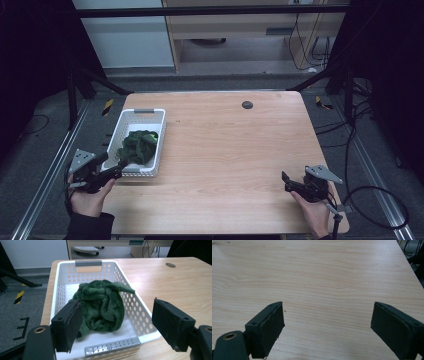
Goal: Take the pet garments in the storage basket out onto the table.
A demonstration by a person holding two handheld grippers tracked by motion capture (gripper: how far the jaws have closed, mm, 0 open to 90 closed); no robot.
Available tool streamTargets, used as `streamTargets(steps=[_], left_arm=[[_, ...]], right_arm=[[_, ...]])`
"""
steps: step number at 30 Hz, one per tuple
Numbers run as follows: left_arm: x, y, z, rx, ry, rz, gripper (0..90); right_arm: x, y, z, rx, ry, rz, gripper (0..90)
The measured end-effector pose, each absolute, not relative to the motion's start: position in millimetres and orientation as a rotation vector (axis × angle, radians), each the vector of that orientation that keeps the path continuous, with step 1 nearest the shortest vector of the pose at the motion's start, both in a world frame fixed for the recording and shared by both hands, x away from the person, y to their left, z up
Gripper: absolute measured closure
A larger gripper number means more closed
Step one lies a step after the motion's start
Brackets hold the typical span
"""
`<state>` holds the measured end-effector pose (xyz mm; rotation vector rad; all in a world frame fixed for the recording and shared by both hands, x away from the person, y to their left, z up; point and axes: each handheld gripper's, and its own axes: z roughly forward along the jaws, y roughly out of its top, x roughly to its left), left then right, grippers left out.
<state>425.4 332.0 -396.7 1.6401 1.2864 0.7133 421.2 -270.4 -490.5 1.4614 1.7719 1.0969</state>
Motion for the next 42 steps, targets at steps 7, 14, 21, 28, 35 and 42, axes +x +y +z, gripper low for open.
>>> streamTargets(steps=[7,14,21,28,35,42], left_arm=[[436.0,333.7,-386.7,1.652,1.286,0.702,23.4],[452.2,334.2,-381.0,1.669,1.275,0.67,23.2],[471.0,337.8,-381.8,1.69,1.305,0.647,23.4],[485.3,336.2,-381.3,1.73,1.326,0.644,22.1],[498.3,330.9,-377.2,1.782,1.33,0.649,20.0],[512.4,328.2,-376.1,1.836,1.351,0.643,17.0]], right_arm=[[421.1,-270.6,-490.2,1.467,1.765,1.098,11.1],[421.2,-270.3,-490.1,1.459,1.762,1.1,11.1],[421.9,-270.1,-490.8,1.469,1.771,1.096,10.1],[422.7,-269.6,-491.7,1.461,1.773,1.086,10.0],[422.8,-269.7,-491.9,1.463,1.778,1.084,10.0],[423.0,-269.5,-492.0,1.461,1.78,1.083,9.9]])
